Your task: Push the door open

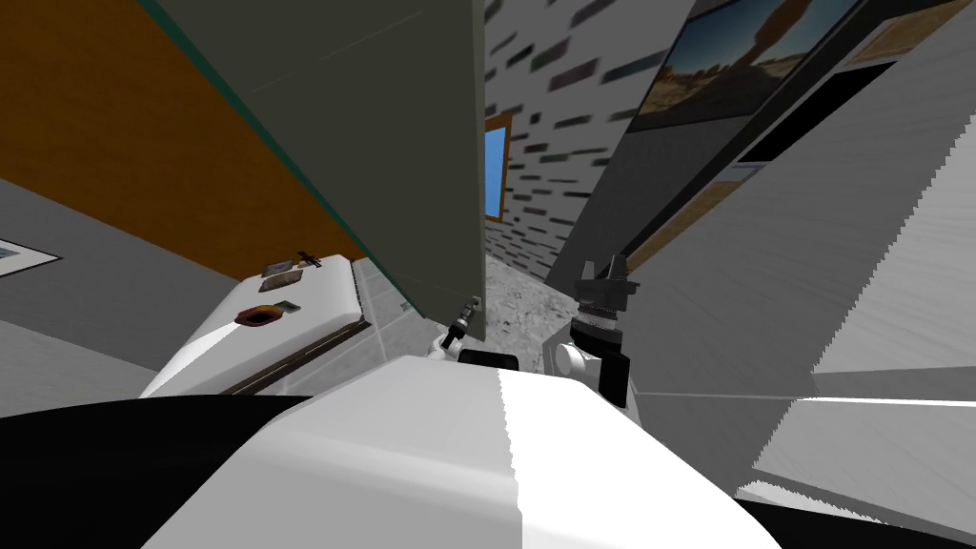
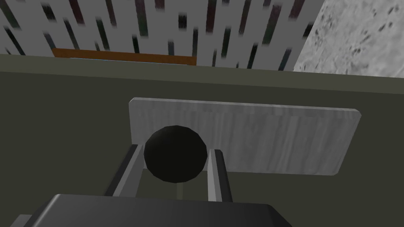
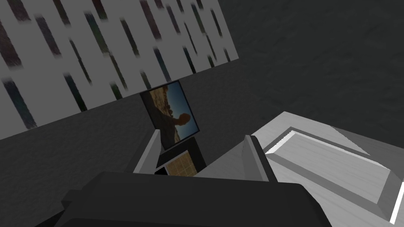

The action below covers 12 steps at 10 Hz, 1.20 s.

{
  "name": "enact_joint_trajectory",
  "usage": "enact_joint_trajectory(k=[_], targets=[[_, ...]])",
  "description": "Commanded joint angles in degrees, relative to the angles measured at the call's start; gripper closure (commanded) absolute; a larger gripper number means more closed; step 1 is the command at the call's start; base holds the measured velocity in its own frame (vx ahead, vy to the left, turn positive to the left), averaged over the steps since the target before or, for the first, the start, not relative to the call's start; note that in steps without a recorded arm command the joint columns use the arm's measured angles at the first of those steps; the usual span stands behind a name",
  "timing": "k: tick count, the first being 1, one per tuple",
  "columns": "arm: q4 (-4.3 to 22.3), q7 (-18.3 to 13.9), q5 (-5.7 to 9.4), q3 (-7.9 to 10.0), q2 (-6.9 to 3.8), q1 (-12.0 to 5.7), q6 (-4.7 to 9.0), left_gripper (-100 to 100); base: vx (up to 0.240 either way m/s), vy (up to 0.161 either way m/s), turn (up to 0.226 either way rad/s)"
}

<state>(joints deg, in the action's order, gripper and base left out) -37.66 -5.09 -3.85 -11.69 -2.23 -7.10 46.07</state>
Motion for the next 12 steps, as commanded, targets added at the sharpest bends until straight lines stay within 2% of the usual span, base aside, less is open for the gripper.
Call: enact_joint_trajectory(k=[1,2,4,5,8,11,12], targets=[[-0.59,0.34,0.35,0.80,-0.85,-0.07,-0.13,100,0.177,-0.027,0.057],[-0.59,0.34,0.35,0.80,-0.85,-0.07,-0.13,100,0.116,-0.030,0.005],[-0.55,1.11,0.85,1.92,-1.58,-0.15,-0.21,100,0.185,-0.025,0.119],[-1.00,0.70,0.75,1.40,-1.48,0.11,-0.70,-100,-0.037,-0.014,0.097],[-1.36,0.54,0.96,1.46,-1.32,0.17,-1.04,-100,-0.225,-0.047,0.032],[-1.96,0.29,1.29,1.57,-0.01,0.25,-1.58,-100,-0.241,-0.032,0.059],[-1.44,0.33,1.27,1.61,-0.31,-0.06,-1.34,-100,-0.107,-0.017,0.005]])
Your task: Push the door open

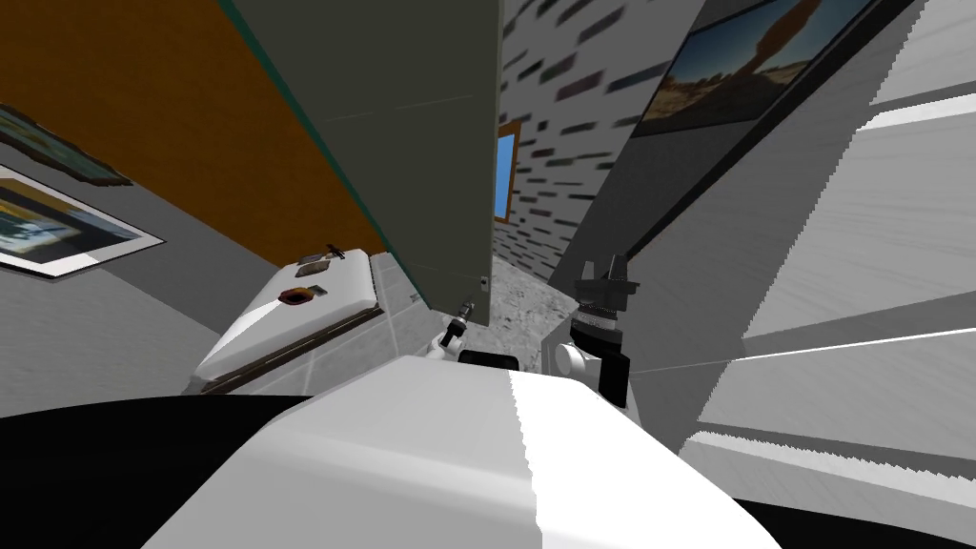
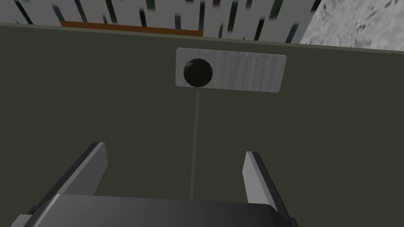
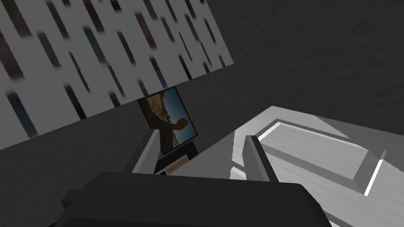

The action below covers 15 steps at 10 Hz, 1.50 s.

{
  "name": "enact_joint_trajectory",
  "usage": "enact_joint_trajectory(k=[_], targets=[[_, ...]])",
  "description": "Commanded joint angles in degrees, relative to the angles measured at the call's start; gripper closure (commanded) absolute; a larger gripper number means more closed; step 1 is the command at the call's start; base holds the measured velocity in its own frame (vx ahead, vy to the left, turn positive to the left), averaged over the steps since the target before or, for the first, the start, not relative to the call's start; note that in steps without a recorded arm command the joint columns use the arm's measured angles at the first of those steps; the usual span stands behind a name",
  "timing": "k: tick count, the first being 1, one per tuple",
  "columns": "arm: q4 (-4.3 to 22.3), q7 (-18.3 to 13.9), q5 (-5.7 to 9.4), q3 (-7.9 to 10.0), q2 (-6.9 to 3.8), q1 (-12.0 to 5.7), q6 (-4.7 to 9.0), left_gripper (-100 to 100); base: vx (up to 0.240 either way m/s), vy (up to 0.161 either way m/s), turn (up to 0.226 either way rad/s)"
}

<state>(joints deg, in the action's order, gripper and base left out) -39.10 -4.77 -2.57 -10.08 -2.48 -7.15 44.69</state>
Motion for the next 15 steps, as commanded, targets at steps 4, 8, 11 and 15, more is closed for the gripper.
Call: enact_joint_trajectory(k=[4,8,11,15], targets=[[0.26,0.86,0.54,0.86,-0.71,0.19,0.73,-100,0.180,-0.026,-0.052],[0.53,1.75,1.09,1.76,-0.08,0.39,1.50,-100,0.211,-0.058,-0.056],[0.55,1.81,1.13,1.82,0.08,0.42,1.55,100,0.091,-0.021,-0.017],[0.55,1.81,1.13,1.82,0.08,0.42,1.55,100,-0.018,0.005,-0.004]])
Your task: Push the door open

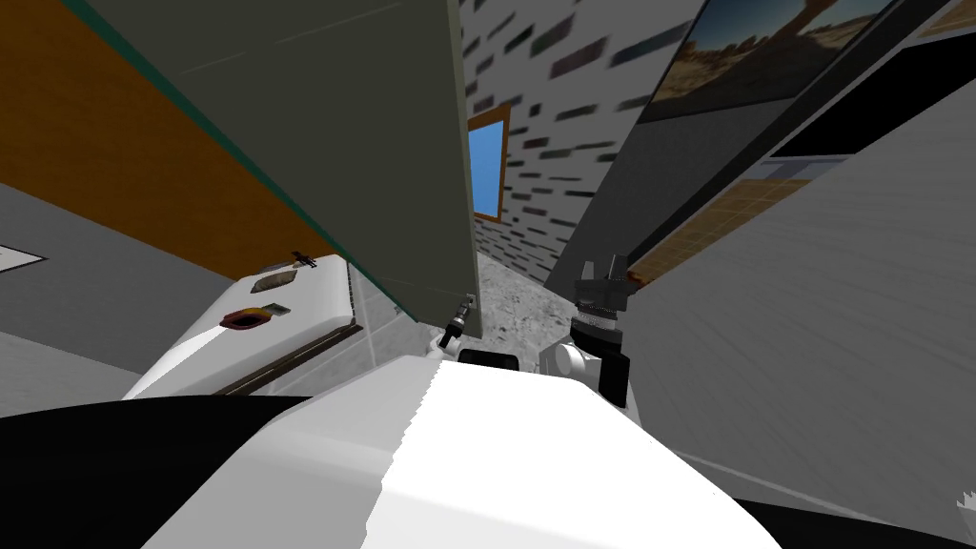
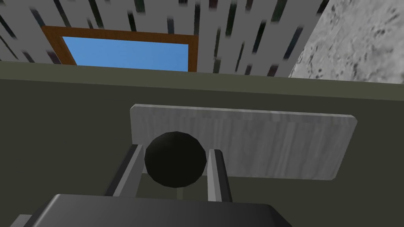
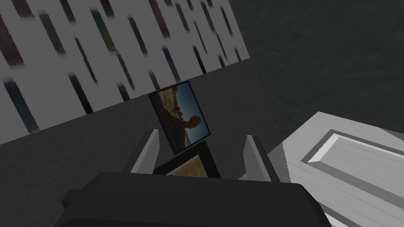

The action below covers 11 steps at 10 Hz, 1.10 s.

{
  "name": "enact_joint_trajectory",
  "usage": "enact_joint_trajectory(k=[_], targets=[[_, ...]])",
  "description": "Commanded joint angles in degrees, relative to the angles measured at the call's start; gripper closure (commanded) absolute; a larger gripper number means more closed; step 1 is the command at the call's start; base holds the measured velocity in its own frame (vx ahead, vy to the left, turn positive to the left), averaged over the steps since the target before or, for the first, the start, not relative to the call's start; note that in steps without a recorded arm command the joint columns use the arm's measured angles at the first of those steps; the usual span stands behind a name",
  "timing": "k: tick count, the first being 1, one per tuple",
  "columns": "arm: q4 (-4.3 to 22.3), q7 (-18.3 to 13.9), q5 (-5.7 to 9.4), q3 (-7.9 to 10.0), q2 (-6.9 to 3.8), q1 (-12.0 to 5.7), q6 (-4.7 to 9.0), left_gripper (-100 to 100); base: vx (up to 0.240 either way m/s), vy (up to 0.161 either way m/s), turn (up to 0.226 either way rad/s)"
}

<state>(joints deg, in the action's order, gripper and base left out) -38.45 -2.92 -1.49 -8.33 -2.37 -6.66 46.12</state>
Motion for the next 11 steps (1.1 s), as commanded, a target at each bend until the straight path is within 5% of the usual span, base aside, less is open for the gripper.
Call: enact_joint_trajectory(k=[1,6,7,10,11], targets=[[-0.10,-0.04,0.05,0.07,-0.04,-0.07,0.13,100,0.000,0.000,0.000],[-0.12,-0.52,0.02,2.32,-1.33,0.28,-0.15,100,0.192,-0.014,0.064],[1.22,0.50,0.08,2.26,-1.28,-0.34,0.25,-100,-0.051,0.072,0.151],[0.81,1.62,0.17,2.46,-0.61,-0.41,-0.35,-100,-0.160,0.064,0.070],[0.55,2.34,0.23,2.58,0.39,-0.45,-0.74,-100,-0.199,0.062,0.126]])
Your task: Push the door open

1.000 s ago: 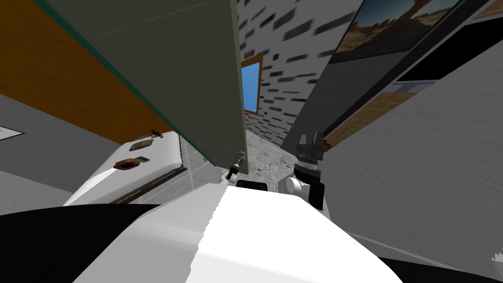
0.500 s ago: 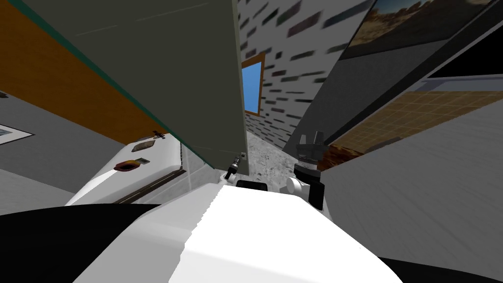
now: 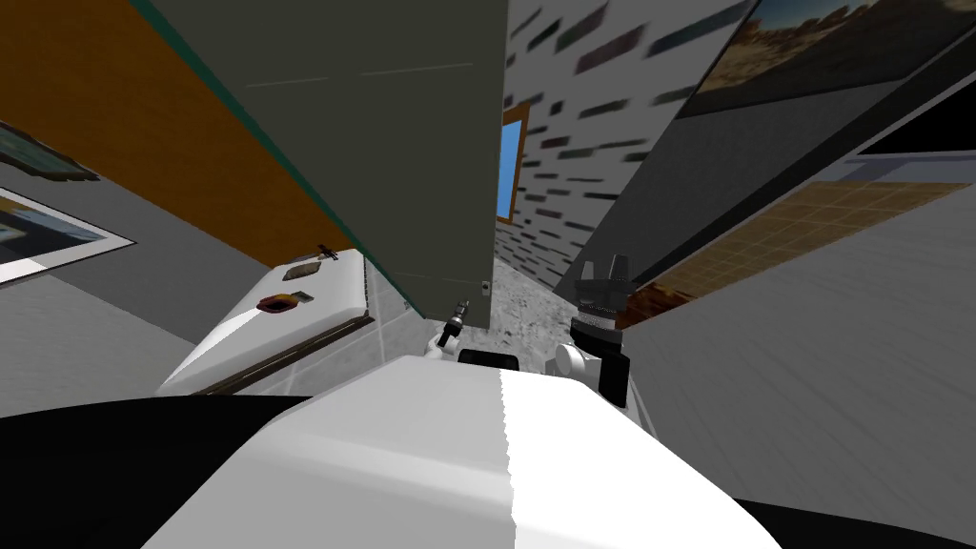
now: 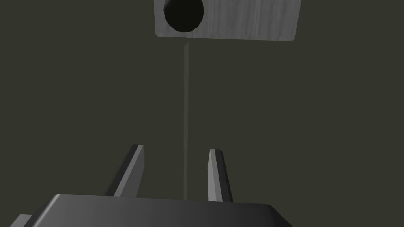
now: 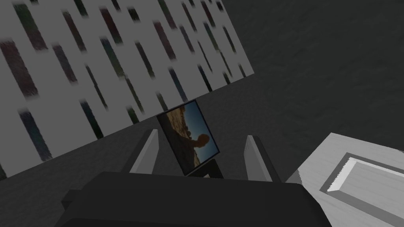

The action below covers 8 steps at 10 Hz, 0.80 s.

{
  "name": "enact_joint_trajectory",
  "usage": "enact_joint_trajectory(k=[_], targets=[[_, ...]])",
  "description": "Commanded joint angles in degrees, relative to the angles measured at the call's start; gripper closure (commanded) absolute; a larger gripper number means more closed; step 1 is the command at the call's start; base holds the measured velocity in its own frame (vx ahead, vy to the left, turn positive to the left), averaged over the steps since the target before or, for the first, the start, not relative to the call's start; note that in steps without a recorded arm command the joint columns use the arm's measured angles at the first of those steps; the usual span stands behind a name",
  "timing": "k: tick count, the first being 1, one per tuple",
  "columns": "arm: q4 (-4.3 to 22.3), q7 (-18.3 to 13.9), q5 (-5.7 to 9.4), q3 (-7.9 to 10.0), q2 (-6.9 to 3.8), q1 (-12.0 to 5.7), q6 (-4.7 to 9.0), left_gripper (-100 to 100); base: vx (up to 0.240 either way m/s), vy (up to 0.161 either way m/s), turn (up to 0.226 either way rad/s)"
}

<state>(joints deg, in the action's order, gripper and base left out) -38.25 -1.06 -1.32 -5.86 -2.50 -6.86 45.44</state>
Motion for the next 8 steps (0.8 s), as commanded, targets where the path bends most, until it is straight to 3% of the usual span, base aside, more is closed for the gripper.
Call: enact_joint_trajectory(k=[1,4,5,6,8], targets=[[0.11,1.14,0.12,0.23,1.92,-0.29,-0.42,-100,-0.231,0.056,0.133],[-0.21,2.03,0.19,0.38,4.79,-0.34,-0.89,-100,-0.185,-0.094,0.069],[-0.24,2.11,0.20,0.40,5.19,-0.35,-0.94,-100,-0.113,-0.169,0.015],[0.68,2.04,0.28,0.53,4.83,-0.92,-0.51,-100,-0.046,-0.078,0.008],[0.65,2.14,0.31,0.59,3.91,-0.88,-0.52,-100,0.071,0.081,-0.010]])
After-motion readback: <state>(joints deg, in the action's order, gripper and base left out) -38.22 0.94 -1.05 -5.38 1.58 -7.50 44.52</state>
